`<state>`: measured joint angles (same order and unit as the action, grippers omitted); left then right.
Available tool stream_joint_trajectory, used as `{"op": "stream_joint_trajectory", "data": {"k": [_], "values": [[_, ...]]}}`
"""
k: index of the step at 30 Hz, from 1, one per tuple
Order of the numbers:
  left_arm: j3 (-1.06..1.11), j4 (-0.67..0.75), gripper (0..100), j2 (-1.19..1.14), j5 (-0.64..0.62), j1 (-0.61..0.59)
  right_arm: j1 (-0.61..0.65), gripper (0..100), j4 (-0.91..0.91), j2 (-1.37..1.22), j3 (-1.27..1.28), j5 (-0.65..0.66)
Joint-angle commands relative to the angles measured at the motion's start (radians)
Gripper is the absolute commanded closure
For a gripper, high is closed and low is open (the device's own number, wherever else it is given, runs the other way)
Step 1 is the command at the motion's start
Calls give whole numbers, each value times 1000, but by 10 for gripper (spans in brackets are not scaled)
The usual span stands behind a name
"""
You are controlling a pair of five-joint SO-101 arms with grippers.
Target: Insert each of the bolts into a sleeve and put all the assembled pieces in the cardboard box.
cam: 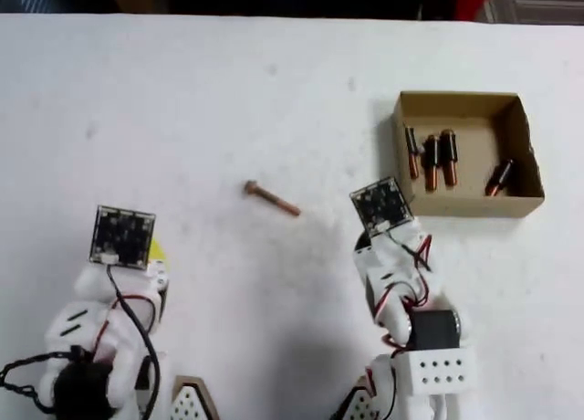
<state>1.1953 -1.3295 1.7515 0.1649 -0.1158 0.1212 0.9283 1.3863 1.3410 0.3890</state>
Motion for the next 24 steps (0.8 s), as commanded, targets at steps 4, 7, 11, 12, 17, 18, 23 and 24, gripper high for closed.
{"op": "stream_joint_trajectory", "data": {"k": [4,7,11,12,17,18,23,24], "values": [[-184,3,976,-298,-5,79,2,982,-28,88,51,-31],[-265,15,976,-417,-77,142,2,982,-28,137,89,-31],[-313,91,976,-541,-147,214,2,982,-28,222,143,-31],[-315,112,976,-572,-160,228,2,982,-28,246,161,-31],[-318,213,976,-727,-229,252,-2,982,-24,374,239,-31],[-318,235,976,-759,-238,252,-4,982,-24,400,253,-29],[-336,321,976,-898,-249,252,-4,982,-24,412,284,-21],[-356,319,976,-923,-250,252,-4,982,-24,412,285,-21]]}}
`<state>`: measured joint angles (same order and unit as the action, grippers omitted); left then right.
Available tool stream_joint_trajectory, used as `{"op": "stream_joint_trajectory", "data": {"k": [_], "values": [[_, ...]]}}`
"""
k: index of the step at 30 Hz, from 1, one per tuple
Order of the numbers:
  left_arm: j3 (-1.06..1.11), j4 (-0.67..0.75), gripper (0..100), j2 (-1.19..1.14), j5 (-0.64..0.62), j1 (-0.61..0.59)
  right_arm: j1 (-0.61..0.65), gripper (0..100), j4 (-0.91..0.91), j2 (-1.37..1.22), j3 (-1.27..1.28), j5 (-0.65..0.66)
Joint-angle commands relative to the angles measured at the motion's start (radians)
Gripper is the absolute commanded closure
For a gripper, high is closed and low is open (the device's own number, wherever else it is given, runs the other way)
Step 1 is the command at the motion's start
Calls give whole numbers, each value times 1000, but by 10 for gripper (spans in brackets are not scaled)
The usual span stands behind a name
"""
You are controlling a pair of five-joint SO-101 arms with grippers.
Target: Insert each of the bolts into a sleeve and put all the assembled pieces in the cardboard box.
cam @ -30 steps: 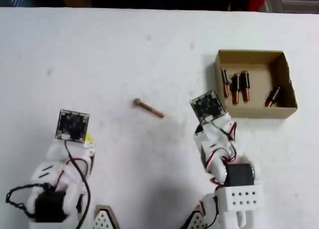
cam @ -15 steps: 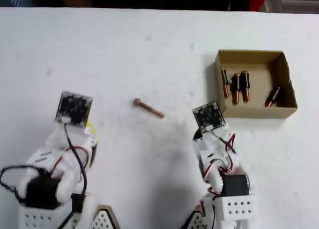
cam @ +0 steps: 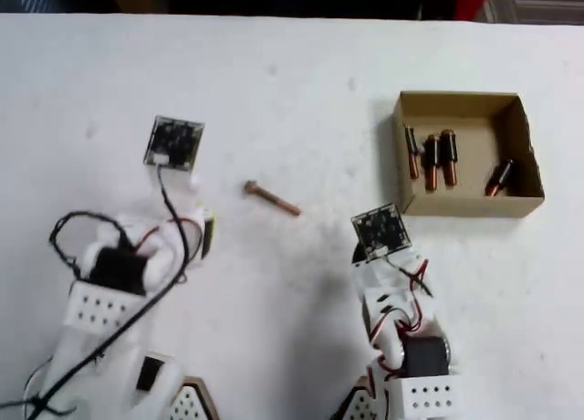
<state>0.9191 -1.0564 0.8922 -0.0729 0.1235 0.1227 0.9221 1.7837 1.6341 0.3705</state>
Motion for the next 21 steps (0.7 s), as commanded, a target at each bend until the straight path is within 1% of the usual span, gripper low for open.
{"op": "stream_joint_trajectory", "data": {"k": [1,5,13,17,21], "values": [[-107,40,976,-90,-17,13,-5,982,-19,15,-6,-3],[-233,-2,976,-205,-78,13,-4,981,-16,16,-5,-3],[-419,-2,974,-472,-92,30,-5,981,-16,16,-5,-3],[-500,-5,973,-593,-239,56,-5,981,-16,16,-3,-6],[-563,-8,973,-685,-333,81,-1,981,-21,16,14,-9]]}}
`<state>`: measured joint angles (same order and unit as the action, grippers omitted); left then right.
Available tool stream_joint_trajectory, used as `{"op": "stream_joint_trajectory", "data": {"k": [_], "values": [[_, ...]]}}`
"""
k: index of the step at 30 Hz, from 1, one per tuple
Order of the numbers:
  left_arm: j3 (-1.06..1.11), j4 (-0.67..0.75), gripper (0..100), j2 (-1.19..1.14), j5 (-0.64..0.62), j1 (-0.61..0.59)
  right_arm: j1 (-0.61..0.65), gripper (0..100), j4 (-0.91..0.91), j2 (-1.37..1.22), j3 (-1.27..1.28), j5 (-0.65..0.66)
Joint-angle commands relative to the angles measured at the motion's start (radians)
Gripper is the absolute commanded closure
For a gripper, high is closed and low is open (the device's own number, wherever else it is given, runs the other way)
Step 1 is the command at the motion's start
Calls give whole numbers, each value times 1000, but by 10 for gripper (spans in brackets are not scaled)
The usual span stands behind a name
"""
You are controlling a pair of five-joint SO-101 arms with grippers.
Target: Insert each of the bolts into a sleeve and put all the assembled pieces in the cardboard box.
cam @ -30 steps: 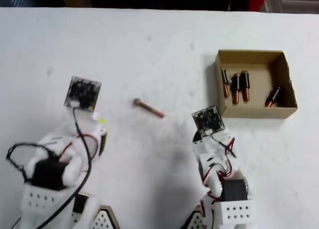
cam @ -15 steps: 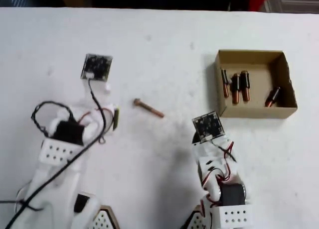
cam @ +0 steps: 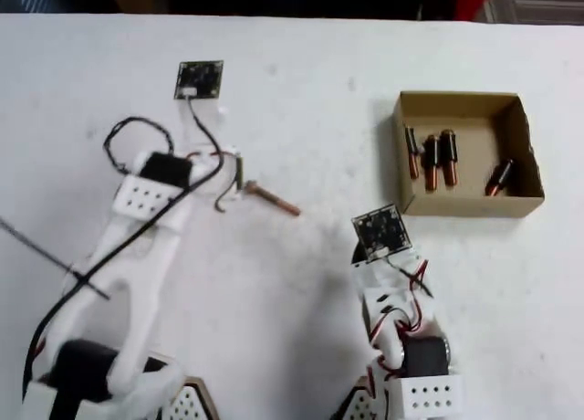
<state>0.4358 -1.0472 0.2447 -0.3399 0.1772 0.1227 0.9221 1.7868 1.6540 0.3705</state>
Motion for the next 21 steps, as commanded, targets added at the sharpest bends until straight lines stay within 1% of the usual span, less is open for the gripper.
{"op": "stream_joint_trajectory", "data": {"k": [1,4,6,12,17,19,21], "values": [[-87,-17,974,-56,-91,33,-1,981,-21,13,-3,-9],[-104,-20,976,-108,-178,38,-1,981,-21,13,-3,-9],[-118,-28,976,-142,-212,42,-1,981,-21,13,-3,-11],[-249,-127,976,-277,-282,87,-1,981,-21,13,-2,-5],[-393,-175,976,-432,-288,90,-2,981,-18,13,-2,-3],[-436,-189,973,-478,-334,91,-2,981,-18,13,-2,-3],[-476,-207,972,-521,-408,91,-2,981,-18,13,0,-3]]}}
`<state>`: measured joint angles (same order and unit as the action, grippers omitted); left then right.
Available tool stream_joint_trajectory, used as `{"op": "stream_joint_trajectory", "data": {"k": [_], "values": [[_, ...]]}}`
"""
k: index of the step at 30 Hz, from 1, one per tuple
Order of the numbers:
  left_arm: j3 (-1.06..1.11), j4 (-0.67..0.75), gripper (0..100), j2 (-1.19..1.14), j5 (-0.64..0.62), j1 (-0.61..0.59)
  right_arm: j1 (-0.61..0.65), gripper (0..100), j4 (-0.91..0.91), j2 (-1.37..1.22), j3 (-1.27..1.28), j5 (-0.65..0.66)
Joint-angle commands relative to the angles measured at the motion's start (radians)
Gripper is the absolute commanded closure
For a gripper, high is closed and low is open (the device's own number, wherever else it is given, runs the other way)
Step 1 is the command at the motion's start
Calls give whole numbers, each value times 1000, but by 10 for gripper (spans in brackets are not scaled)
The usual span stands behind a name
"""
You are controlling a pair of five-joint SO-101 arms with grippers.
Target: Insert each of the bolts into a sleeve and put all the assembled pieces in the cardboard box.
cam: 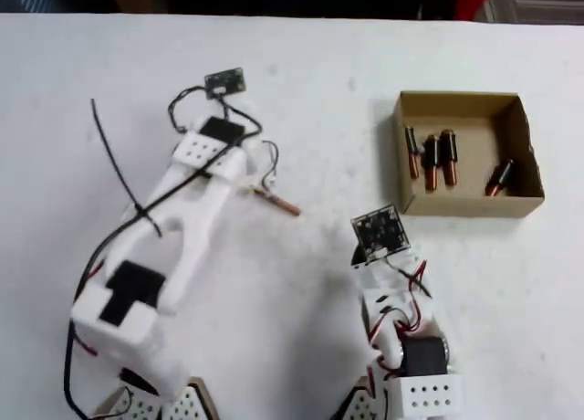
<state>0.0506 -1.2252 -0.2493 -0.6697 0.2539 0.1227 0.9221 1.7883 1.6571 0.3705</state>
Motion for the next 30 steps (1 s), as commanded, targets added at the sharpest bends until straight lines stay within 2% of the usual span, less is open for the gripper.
{"op": "stream_joint_trajectory", "data": {"k": [1,7,15,20,22,27,30], "values": [[-107,-31,972,-47,-109,15,-2,981,-18,12,0,-3],[-206,-29,972,-154,-244,15,-2,981,-21,12,11,-3],[-255,-37,972,-240,-276,15,-7,981,-21,12,11,-3],[-255,-37,963,-248,-388,15,-7,981,-21,12,11,-3],[-255,-34,920,-246,-393,15,-7,981,-21,12,11,-3],[-252,-29,731,-248,-391,18,-7,981,-21,12,11,-3],[-252,-29,674,-249,-394,24,-7,981,-21,12,11,-3]]}}
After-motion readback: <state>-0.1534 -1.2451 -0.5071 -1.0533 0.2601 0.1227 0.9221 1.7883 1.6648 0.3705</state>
